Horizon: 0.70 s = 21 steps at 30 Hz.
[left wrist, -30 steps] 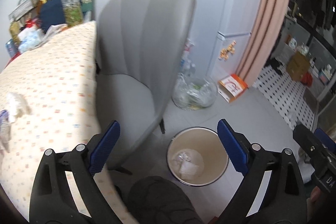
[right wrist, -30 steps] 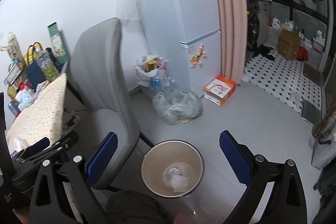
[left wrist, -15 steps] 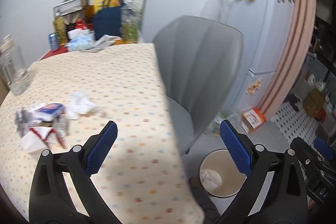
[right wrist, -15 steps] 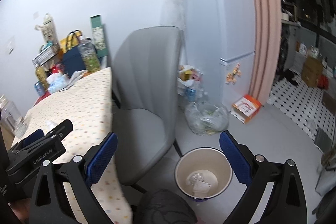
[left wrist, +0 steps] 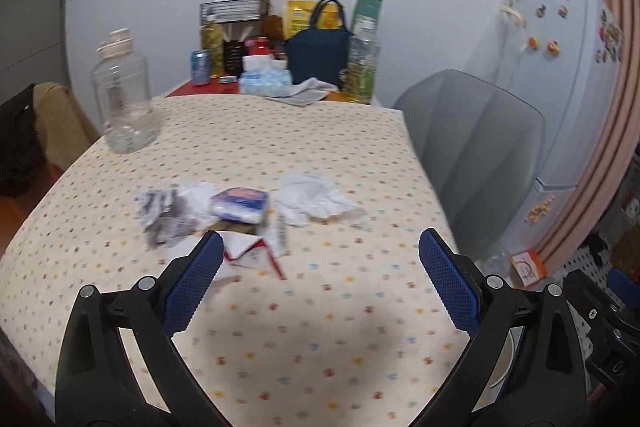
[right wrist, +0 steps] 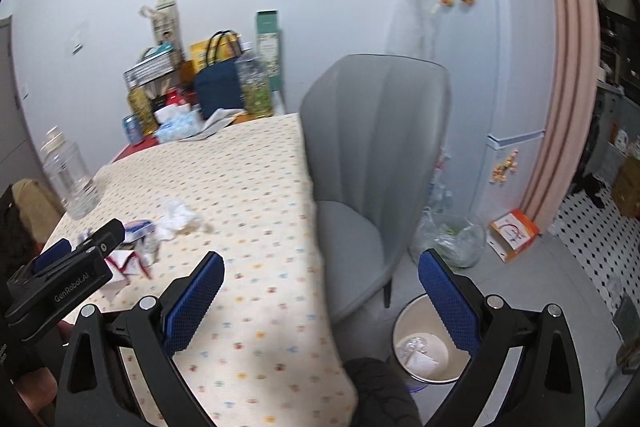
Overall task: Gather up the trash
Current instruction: 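Move both open grippers back over the trash on the table, then grasp the white folded paper with the left gripper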
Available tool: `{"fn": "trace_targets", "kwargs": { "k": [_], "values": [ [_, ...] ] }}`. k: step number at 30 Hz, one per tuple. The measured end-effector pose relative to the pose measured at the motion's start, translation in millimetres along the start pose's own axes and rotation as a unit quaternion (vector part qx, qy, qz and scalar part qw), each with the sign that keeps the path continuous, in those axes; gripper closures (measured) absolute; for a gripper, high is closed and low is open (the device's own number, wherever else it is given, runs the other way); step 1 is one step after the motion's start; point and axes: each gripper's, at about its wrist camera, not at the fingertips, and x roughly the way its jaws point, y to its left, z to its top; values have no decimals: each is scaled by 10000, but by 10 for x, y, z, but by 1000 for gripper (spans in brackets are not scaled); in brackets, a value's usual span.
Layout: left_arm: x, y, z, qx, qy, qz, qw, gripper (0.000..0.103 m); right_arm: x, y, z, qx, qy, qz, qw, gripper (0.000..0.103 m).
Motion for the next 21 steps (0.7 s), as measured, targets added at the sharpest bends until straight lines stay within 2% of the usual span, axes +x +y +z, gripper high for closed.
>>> {"fn": "trace_targets", "kwargs": {
  "k": [13,21],
  "values": [
    [-53,901,-154,-592,159,130,9980,6,95,732,-102,-516,145,480,9974,8],
    [40,1189,-202,-803,236,158,9964,6,173,925,-139,-677,223,666,9952,8]
  ]
}}
